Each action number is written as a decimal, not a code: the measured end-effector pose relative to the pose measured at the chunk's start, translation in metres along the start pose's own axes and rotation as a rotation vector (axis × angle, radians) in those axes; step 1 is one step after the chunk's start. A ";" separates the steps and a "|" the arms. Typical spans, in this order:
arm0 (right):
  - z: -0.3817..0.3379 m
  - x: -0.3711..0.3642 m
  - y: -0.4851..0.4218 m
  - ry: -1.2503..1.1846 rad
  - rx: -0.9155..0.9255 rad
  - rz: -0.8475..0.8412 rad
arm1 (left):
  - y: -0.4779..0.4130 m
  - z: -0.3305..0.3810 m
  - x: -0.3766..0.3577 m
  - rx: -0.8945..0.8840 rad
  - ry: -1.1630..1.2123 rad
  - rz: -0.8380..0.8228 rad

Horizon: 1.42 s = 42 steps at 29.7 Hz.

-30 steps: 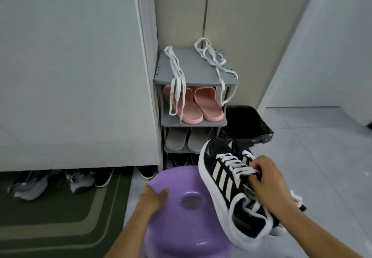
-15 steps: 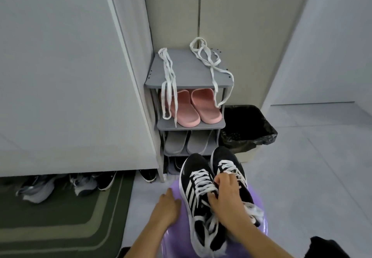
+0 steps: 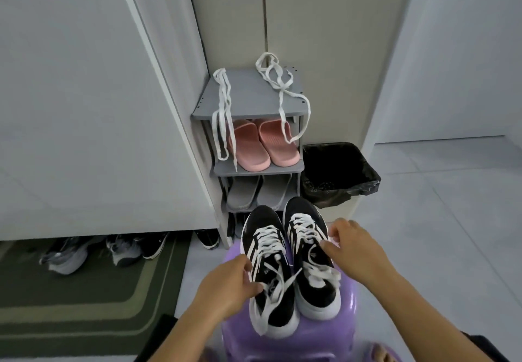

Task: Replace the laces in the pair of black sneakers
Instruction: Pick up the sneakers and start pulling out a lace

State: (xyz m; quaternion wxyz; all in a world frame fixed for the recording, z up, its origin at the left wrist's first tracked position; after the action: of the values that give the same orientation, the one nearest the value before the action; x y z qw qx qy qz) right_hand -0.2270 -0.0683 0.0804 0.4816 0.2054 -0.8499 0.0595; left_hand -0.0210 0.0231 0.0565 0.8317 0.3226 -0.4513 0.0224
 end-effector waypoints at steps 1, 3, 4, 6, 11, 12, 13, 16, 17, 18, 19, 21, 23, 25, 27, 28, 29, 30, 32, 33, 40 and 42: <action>0.002 -0.001 0.000 0.040 -0.024 -0.037 | -0.001 -0.001 -0.005 0.003 0.024 0.013; 0.007 -0.007 0.001 0.120 -0.077 -0.136 | -0.007 -0.001 -0.012 0.018 0.050 0.064; 0.009 -0.013 0.001 0.153 -0.096 -0.173 | -0.013 -0.001 -0.014 0.018 0.030 0.090; 0.012 -0.024 -0.002 0.193 -0.104 -0.209 | -0.025 0.001 -0.017 -0.014 -0.059 0.111; 0.002 -0.035 -0.009 0.337 -0.042 -0.220 | -0.033 0.008 -0.012 -0.152 -0.081 0.150; -0.003 -0.031 -0.011 0.327 -0.021 -0.164 | -0.033 0.008 -0.011 -0.160 -0.038 0.151; -0.010 -0.026 -0.013 0.301 0.014 -0.083 | -0.035 0.008 -0.011 -0.158 0.026 0.139; -0.037 -0.020 -0.019 0.146 0.175 0.104 | -0.044 0.003 -0.014 -0.099 0.335 0.028; -0.044 -0.023 -0.021 0.111 0.216 0.090 | -0.046 0.002 -0.015 -0.074 0.445 -0.007; -0.050 -0.030 -0.022 0.107 0.245 0.053 | -0.047 0.002 -0.016 -0.046 0.545 -0.039; -0.054 -0.039 -0.023 0.143 0.264 0.007 | -0.046 0.002 -0.018 -0.018 0.636 -0.065; -0.057 -0.050 -0.025 0.237 0.265 -0.045 | -0.046 0.000 -0.019 0.031 0.763 -0.086; -0.056 -0.053 -0.029 0.209 0.238 -0.034 | -0.046 -0.001 -0.019 0.068 0.849 -0.098; -0.053 -0.052 -0.032 0.140 0.214 -0.023 | -0.045 -0.002 -0.018 0.081 0.901 -0.121; -0.052 -0.051 -0.033 0.116 0.194 -0.048 | -0.044 -0.002 -0.017 0.084 0.927 -0.139; -0.051 -0.051 -0.034 0.111 0.186 -0.059 | -0.044 -0.002 -0.017 0.087 0.934 -0.148; -0.051 -0.050 -0.033 0.097 0.178 -0.072 | -0.045 -0.002 -0.018 0.090 0.934 -0.158; -0.050 -0.050 -0.033 0.067 0.164 -0.087 | -0.046 -0.002 -0.018 0.092 0.923 -0.165; -0.047 -0.050 -0.032 -0.014 0.124 -0.107 | -0.048 -0.002 -0.020 0.098 0.879 -0.180; -0.045 -0.050 -0.032 -0.054 0.107 -0.110 | -0.048 -0.002 -0.020 0.106 0.852 -0.181; -0.047 -0.055 -0.031 -0.187 0.075 -0.174 | -0.050 -0.008 -0.014 0.089 0.797 -0.063; -0.048 -0.053 -0.030 -0.153 0.108 -0.159 | -0.050 -0.011 -0.014 0.084 0.805 -0.068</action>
State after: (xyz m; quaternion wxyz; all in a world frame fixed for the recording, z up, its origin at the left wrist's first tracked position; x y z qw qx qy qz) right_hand -0.1525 -0.0661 0.0584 0.4069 0.3019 -0.8606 0.0511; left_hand -0.0046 -0.0072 0.0158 0.9283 0.3367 -0.0775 0.1377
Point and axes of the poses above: each hand's wrist, its own y-axis away from the middle knuckle, its own x-axis out of the back of the hand, z = x × y, the point moved 6 cm from there along -y, towards the middle knuckle, and after that the axes turned 12 degrees about x, right-handed, at the moved point
